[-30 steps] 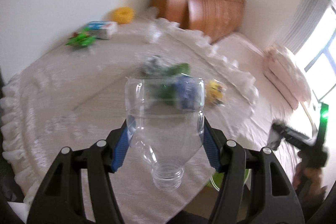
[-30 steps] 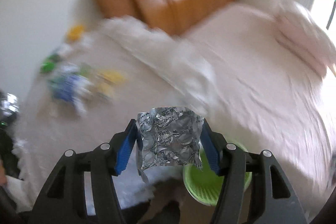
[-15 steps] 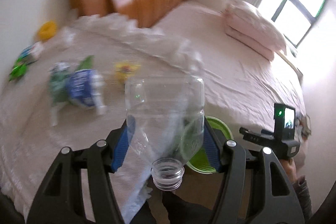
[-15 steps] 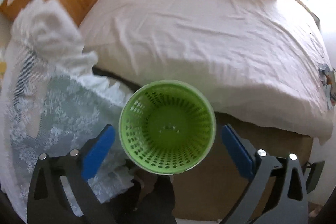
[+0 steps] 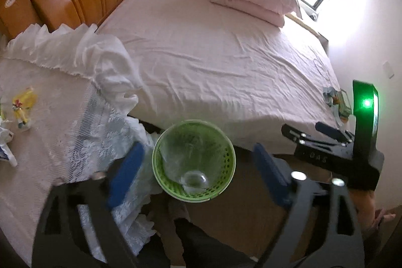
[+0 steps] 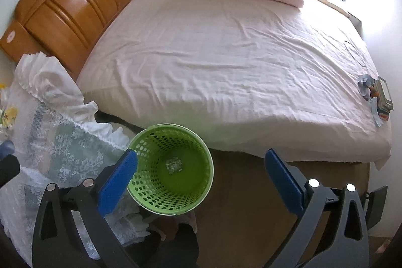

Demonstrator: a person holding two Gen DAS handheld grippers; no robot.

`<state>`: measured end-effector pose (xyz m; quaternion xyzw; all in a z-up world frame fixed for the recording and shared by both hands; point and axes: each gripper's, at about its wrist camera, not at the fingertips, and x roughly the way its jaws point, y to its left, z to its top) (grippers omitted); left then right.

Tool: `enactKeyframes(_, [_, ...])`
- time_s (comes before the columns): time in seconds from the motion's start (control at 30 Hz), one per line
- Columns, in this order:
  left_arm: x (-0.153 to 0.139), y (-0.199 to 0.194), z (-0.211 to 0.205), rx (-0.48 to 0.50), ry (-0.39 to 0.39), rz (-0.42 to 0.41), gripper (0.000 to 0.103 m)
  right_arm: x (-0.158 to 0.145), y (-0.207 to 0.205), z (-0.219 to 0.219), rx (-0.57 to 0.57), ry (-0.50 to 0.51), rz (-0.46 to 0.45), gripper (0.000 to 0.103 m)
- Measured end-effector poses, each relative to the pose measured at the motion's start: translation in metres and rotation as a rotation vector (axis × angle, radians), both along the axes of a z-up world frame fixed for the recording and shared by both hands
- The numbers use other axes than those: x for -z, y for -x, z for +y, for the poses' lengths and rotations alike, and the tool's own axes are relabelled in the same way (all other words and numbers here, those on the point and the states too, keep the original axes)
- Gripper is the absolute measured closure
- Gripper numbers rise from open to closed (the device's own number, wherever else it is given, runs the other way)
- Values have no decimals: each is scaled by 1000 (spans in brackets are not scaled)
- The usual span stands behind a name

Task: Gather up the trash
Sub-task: 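Carry both items to the green wastebasket and release them inside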

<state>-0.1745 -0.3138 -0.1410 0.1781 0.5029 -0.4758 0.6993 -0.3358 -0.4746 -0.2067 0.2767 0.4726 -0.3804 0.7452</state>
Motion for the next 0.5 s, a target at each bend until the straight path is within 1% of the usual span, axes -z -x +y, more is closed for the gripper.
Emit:
enactKeyframes(0.03, [-2,2,0,0,11,-1,11,0,2,-1,-1,-1,-2,3])
enactKeyframes(0.07, [-4,3,0,-2,18,-2,10,0,2,-1,-3,-4,-4,3])
enactKeyframes(0.23, [-14,-6,9,-53,31,-36,8,1,-4,0,-22,-14,-5,2])
enactKeyframes(0.27, [-14,-14,10,-65,31,-41,8,0,-8,1,-31,-15,-10,2])
enactKeyframes(0.4, [-32,-32,36,-147,59,-92,8,-12,-25,10,-76,-4,-38,2])
enactKeyframes(0.43, [-40,-39,50,-185,73,-117,8,-17,-33,15,-99,0,-46,2])
enactKeyframes(0.5, [-48,-51,67,-230,79,-140,8,-31,-53,29,-158,6,-79,2])
